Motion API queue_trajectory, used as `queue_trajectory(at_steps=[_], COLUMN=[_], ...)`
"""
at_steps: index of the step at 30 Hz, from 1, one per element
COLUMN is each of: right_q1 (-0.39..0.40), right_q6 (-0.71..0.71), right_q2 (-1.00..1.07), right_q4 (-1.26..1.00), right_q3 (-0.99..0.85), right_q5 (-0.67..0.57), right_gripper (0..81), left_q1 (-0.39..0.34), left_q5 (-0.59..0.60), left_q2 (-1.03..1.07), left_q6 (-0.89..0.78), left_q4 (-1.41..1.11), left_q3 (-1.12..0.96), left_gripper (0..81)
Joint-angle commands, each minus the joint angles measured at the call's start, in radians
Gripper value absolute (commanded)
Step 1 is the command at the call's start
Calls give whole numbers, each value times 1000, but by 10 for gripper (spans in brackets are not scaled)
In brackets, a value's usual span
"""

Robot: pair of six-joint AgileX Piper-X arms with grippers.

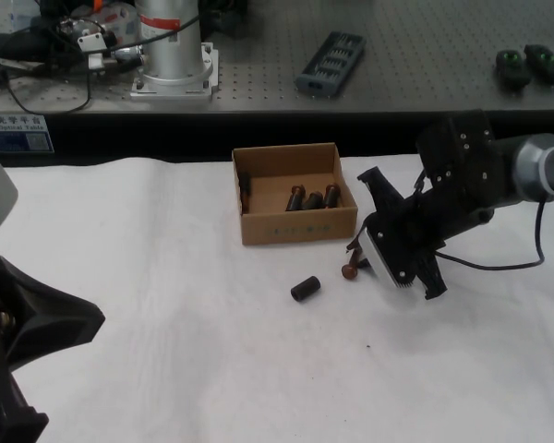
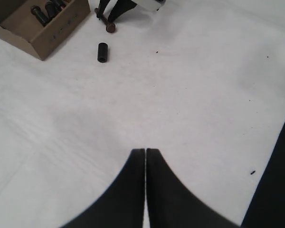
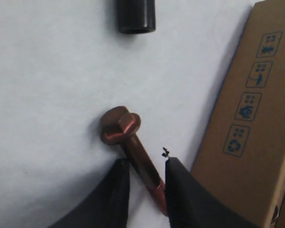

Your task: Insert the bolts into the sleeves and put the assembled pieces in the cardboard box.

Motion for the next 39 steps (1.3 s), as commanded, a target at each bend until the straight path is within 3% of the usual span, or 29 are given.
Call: queue_trajectory(at_steps=[1,5,17,24,31,39], right_q1=[18,42,52,52,54,90], right_q6=[-21,-102,-154,-154,-149,16], right_q2=[14,14,14,14,14,10], right_q4=[63,116,198,205,211,227], right_q3=[-1,-1,-1,-1,-1,-1], right_q5=[15,73,95,87,87,150], right_gripper=[223,223,216,8,28,28], left_q1=[-1,-1,-1,-1,-1,-1], left_q5=[-5,-5,-5,-5,-5,-5], left_q2=[-9,-9,-9,-9,-9,-9], left_q6=[17,17,17,17,17,17], left_q4=[-6,-6,2,2,-5,-6], left_q3=[-1,-1,-1,-1,-1,-1], left_gripper=[7,7,7,7,7,7])
